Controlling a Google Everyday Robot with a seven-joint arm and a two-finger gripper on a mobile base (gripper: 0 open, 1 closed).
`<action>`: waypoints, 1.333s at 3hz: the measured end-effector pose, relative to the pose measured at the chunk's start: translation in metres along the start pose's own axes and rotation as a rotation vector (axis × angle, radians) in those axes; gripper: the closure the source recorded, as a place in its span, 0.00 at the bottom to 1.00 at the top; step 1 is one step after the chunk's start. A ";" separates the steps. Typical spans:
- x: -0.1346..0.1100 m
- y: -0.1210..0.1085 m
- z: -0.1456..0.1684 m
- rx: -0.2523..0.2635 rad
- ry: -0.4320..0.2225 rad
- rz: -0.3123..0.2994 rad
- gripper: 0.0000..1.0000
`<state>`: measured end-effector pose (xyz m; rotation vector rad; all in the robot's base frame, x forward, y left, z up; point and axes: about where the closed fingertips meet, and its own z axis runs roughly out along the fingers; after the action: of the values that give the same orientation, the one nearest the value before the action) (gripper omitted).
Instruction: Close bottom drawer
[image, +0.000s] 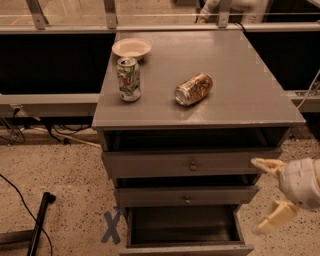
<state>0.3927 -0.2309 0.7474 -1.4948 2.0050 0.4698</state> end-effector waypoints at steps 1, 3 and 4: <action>0.024 0.005 -0.005 0.043 -0.043 0.008 0.00; 0.043 0.003 0.075 0.027 -0.180 -0.041 0.00; 0.062 0.007 0.157 -0.016 -0.265 -0.145 0.00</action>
Offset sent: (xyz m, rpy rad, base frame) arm 0.0192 -0.0001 -0.0740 0.1112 -0.0914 0.0373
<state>0.4122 -0.1816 0.5874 -1.4900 1.6804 0.5900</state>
